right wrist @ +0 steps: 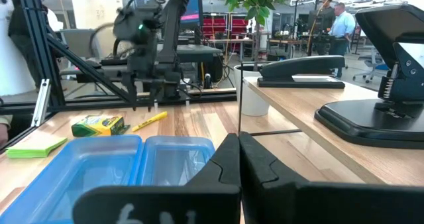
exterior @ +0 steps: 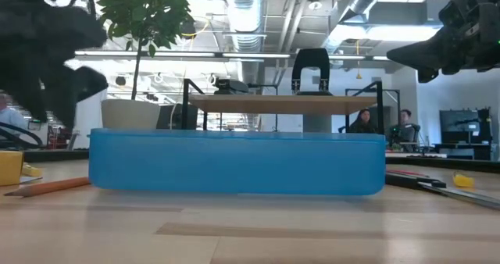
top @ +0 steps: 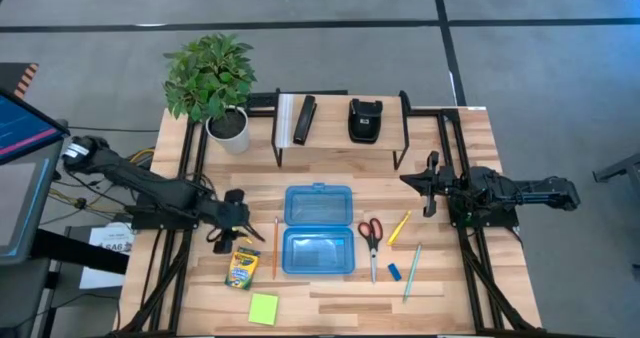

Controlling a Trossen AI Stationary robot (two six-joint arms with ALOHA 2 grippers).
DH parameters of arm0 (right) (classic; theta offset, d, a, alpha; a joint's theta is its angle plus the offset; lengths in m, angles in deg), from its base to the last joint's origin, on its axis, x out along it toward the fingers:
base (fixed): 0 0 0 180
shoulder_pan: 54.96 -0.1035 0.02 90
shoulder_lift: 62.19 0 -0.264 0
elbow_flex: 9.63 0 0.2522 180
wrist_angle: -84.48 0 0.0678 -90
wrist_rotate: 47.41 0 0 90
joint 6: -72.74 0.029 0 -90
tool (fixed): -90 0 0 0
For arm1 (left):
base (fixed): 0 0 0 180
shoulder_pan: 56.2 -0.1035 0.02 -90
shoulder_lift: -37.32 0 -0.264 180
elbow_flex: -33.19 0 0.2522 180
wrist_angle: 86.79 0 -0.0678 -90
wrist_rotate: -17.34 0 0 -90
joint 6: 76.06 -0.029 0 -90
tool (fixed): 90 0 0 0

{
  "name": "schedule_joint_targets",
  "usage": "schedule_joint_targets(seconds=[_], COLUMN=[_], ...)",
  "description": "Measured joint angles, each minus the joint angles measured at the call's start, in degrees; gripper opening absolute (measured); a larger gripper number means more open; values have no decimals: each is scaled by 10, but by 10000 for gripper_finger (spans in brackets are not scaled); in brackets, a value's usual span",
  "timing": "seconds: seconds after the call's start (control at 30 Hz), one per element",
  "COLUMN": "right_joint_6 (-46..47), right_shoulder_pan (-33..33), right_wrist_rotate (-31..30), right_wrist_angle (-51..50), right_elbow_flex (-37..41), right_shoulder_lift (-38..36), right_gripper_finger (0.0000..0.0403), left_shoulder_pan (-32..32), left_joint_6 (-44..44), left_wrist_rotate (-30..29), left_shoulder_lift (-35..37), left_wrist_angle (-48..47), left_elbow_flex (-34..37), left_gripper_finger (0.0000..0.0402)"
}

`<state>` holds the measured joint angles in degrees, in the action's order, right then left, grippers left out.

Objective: Pack school essentials
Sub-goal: Put the left yellow pen into the blue pencil box

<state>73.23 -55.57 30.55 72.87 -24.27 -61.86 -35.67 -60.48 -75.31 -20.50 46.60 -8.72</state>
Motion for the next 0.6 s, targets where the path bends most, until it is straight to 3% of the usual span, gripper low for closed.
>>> schedule_joint_targets(seconds=[0.33, 0.6], right_joint_6=[0, 0], right_shoulder_pan=[0, 0], right_wrist_rotate=[0, 0], right_wrist_angle=[0, 0], right_elbow_flex=[0, 0], right_shoulder_lift=[0, 0], right_gripper_finger=[8, 8], left_shoulder_pan=[12, 12], left_joint_6=[-15, -15], left_wrist_rotate=[3, 9], left_shoulder_lift=[-177, -205], left_wrist_angle=[-42, -45], left_elbow_flex=[-29, -31], left_gripper_finger=[181, 174])
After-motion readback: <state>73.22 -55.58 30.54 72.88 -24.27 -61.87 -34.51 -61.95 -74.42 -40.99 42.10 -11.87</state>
